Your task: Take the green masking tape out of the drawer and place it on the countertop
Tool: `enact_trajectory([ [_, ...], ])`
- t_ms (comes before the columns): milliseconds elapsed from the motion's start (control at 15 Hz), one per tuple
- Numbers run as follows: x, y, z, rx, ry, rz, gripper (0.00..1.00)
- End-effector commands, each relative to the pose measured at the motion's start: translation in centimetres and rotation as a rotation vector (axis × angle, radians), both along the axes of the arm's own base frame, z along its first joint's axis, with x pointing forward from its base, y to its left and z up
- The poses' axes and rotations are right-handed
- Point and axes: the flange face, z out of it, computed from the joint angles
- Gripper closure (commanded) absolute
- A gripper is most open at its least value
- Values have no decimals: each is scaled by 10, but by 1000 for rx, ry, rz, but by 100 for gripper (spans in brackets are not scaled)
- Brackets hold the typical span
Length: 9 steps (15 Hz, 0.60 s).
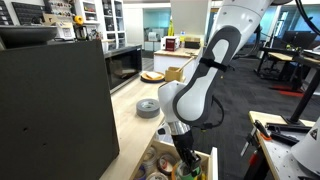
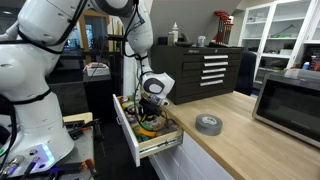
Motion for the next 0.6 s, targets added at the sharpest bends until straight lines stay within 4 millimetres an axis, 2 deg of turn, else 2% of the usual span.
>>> enact_trajectory([
  [0, 4, 4, 40, 5, -41, 21, 97],
  [533, 24, 16, 124, -61, -182, 62, 97],
])
